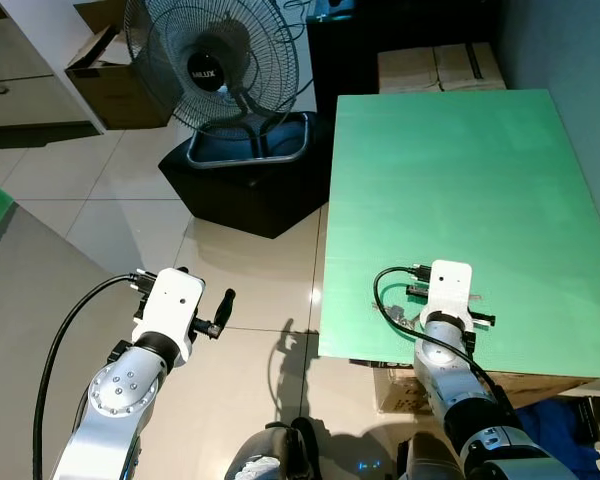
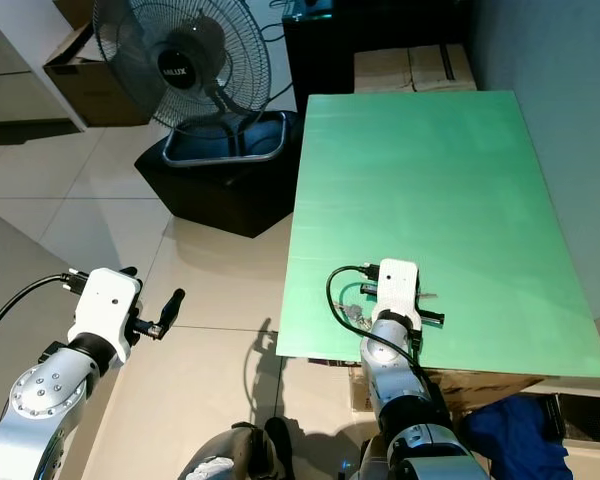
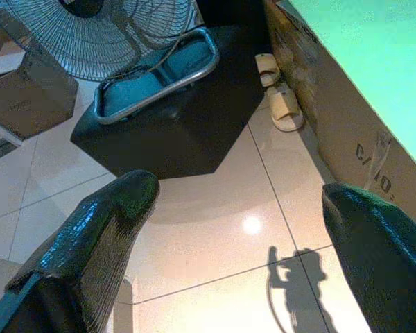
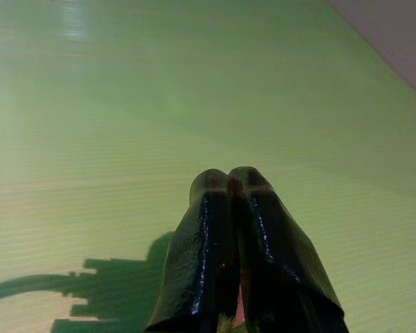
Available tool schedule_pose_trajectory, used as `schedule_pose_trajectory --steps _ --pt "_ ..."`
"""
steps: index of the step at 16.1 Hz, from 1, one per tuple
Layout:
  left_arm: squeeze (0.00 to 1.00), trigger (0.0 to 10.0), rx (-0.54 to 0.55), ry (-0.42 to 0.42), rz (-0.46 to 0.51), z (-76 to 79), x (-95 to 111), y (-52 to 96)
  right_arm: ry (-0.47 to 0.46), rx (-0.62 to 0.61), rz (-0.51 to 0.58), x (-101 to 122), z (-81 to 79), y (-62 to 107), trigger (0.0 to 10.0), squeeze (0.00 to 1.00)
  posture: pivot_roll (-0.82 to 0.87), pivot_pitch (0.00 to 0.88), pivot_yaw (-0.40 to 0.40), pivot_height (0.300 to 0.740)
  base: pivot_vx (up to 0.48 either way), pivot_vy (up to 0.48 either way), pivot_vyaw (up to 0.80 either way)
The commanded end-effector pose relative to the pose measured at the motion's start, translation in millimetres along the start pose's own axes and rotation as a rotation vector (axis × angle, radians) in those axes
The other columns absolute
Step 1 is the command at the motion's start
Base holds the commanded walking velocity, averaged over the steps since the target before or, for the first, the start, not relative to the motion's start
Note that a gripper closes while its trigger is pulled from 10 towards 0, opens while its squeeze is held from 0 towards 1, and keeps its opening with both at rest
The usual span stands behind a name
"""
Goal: Hang keys on a hook
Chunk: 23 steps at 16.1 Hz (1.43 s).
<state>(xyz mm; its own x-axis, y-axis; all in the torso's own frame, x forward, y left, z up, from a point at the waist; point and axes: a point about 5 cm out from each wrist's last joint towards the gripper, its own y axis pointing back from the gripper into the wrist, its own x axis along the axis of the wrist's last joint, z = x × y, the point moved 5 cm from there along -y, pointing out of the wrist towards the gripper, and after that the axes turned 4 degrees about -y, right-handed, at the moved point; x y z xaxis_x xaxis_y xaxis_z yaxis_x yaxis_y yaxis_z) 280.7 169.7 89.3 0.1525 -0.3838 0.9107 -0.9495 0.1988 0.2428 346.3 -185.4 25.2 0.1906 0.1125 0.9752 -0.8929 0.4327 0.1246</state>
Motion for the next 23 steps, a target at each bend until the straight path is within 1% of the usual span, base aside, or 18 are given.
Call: schedule_pose_trajectory --steps 1,5,9,11,13,14,15,16,17,19,23 --pt "0.0 10.0 0.006 -0.005 -0.019 -2.9 -4.8 1.5 -0.007 0.001 -0.01 -1.5 -3.1 2.5 0.0 0.0 -0.08 0.188 0.202 0.713 0.0 0.0 0.0" --pt "0.0 10.0 0.004 -0.005 -0.017 -1.9 -4.6 0.7 -0.015 -0.005 0.01 2.8 -1.9 2.7 0.0 0.0 -0.09 0.184 0.202 0.713 0.0 0.0 0.0" --pt "0.0 10.0 0.003 -0.001 -0.014 0.0 -4.1 -0.6 -0.014 -0.002 0.134 33.0 -4.9 -1.1 0.0 0.0 -0.1 0.182 0.196 0.713 0.0 0.0 0.0" --pt "0.0 10.0 0.003 0.001 -0.014 1.0 -4.0 -0.7 -0.013 -0.002 0.144 35.1 -4.8 -1.0 0.0 0.0 -0.09 0.183 0.195 0.713 0.0 0.0 0.0" --pt "0.0 10.0 0.004 0.003 -0.015 1.2 -4.4 -0.1 -0.008 0.002 0.106 29.4 -6.2 -1.5 0.0 0.0 -0.09 0.186 0.192 0.713 0.0 0.0 0.0" --pt "0.0 10.0 0.005 0.004 -0.017 0.9 -4.9 0.5 -0.001 -0.002 0.077 23.9 -5.8 -1.2 10.0 0.0 -0.09 0.188 0.193 0.713 0.0 0.0 0.0" --pt "0.0 10.0 0.005 0.004 -0.018 1.0 -5.0 1.0 -0.009 -0.009 0.052 19.1 -4.8 -0.1 10.0 0.0 -0.09 0.191 0.193 0.713 0.0 0.0 0.0" --pt "0.0 10.0 0.005 0.004 -0.018 1.2 -5.0 1.4 -0.02 -0.018 0.025 13.5 -2.8 1.0 10.0 0.65 -0.09 0.192 0.193 0.713 0.0 0.0 0.0" --pt "0.0 10.0 0.005 0.003 -0.02 1.3 -5.4 1.8 -0.033 -0.026 -0.006 6.9 -0.9 2.1 10.0 1.0 -0.09 0.193 0.192 0.713 0.0 0.0 0.0" --pt "0.0 10.0 0.006 0.001 -0.022 0.4 -6.2 2.1 -0.035 -0.031 -0.031 0.8 1.0 3.2 10.0 1.0 -0.09 0.192 0.194 0.713 0.0 0.0 0.0" --pt "0.0 10.0 0.004 0.002 -0.019 1.7 -5.2 1.1 -0.03 -0.043 -0.039 -0.4 3.6 2.6 10.0 1.0 -0.09 0.188 0.196 0.713 0.0 0.0 0.0"
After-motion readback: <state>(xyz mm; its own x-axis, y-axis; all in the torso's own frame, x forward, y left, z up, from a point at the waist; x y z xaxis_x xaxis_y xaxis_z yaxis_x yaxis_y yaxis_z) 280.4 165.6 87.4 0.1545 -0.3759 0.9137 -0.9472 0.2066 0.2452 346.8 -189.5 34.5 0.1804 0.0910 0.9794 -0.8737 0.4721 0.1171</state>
